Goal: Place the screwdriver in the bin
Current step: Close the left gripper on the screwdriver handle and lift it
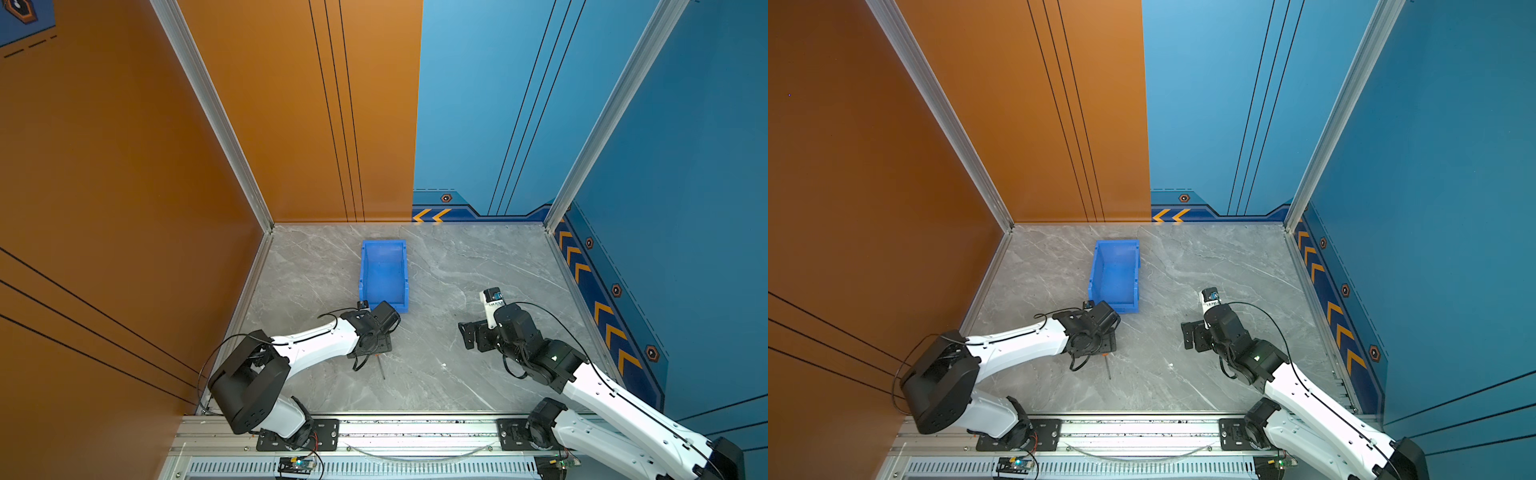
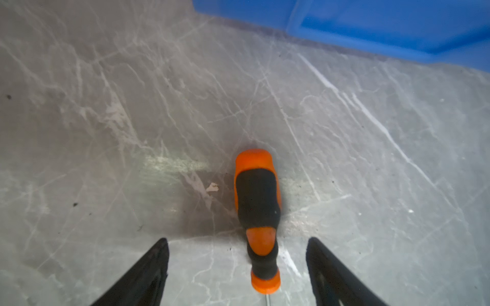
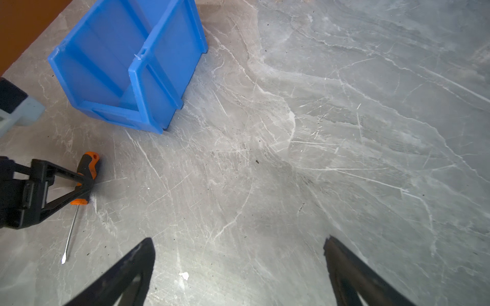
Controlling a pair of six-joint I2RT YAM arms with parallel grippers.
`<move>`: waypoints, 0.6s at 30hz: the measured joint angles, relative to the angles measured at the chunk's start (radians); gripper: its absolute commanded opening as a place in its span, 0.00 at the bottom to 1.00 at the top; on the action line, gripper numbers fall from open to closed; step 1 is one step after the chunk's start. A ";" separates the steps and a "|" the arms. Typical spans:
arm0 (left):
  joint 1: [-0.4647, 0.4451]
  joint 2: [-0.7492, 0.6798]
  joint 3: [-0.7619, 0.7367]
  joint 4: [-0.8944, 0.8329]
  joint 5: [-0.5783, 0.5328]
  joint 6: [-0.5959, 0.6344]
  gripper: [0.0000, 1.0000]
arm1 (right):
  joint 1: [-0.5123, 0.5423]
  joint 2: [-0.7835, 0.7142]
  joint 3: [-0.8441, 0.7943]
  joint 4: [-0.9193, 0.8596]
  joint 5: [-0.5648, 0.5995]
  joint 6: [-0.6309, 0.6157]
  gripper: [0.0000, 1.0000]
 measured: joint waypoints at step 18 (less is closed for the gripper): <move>-0.005 0.078 0.038 0.018 -0.020 -0.022 0.20 | -0.002 -0.061 -0.021 0.007 -0.014 -0.018 1.00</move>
